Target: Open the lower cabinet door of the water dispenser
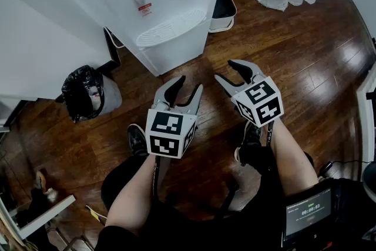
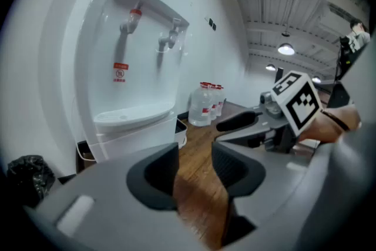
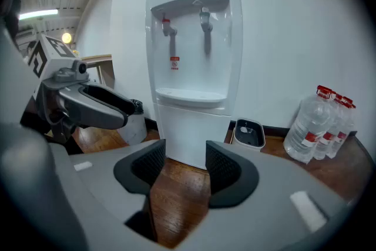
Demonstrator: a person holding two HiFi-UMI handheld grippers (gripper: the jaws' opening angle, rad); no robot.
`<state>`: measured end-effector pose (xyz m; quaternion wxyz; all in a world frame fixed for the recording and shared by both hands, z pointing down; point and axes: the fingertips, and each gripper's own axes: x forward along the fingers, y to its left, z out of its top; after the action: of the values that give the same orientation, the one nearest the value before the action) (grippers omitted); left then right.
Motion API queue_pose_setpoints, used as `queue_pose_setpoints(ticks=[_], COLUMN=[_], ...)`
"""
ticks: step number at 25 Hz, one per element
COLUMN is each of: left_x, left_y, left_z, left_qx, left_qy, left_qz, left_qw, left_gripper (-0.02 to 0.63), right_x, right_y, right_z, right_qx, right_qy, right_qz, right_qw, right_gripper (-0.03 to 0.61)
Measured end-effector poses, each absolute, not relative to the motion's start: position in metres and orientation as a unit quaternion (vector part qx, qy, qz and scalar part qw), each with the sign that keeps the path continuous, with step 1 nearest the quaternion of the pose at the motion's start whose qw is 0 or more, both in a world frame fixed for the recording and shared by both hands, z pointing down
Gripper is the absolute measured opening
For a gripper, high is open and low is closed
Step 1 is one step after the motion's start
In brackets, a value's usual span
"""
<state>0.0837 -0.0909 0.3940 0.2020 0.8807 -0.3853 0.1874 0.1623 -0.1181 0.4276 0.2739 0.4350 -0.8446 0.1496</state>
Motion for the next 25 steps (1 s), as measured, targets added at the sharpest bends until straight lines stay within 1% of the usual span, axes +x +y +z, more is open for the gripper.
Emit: queue_pose_setpoints(ticks=[4, 8, 15, 16, 19, 20, 23, 25], left_x=[0.084, 0.084, 0.081, 0.081, 0.087, 0.089, 0.1, 0.107], left_y=[-0.098, -0.105, -0.136, -0.141, -0.151, -0.153, -0.162, -0.168], left_z=[0.401, 0.413, 0.429, 0.431, 0.44, 0.445, 0.459, 0.463], left_qx=[0.881, 0.88, 0.873, 0.871, 0.86, 0.856, 0.853, 0.854], left_qy=[-0.376, -0.363, -0.368, -0.373, -0.378, -0.378, -0.371, -0.363], left_qz=[0.201, 0.218, 0.232, 0.229, 0.213, 0.212, 0.221, 0.227], left_qw=[0.208, 0.216, 0.219, 0.224, 0.269, 0.281, 0.294, 0.296], left_gripper=[0.196, 0.196, 0.204, 0.204, 0.204, 0.204, 0.204, 0.204], right_x=[0.163, 0.167, 0.169, 0.17, 0.172, 0.172, 0.175, 0.174], right_y=[-0.141, -0.173, -0.218, -0.224, -0.237, -0.241, -0.258, -0.273], right_z=[0.448, 0.474, 0.514, 0.519, 0.536, 0.541, 0.553, 0.558], right_qx=[0.421, 0.413, 0.403, 0.4, 0.387, 0.382, 0.376, 0.379], right_qy=[-0.842, -0.838, -0.825, -0.823, -0.822, -0.823, -0.829, -0.835], right_qz=[0.149, 0.173, 0.194, 0.195, 0.203, 0.205, 0.2, 0.191], right_qw=[0.302, 0.313, 0.346, 0.353, 0.366, 0.368, 0.364, 0.349], right_gripper=[0.27, 0.326, 0.342, 0.347, 0.356, 0.368, 0.38, 0.38])
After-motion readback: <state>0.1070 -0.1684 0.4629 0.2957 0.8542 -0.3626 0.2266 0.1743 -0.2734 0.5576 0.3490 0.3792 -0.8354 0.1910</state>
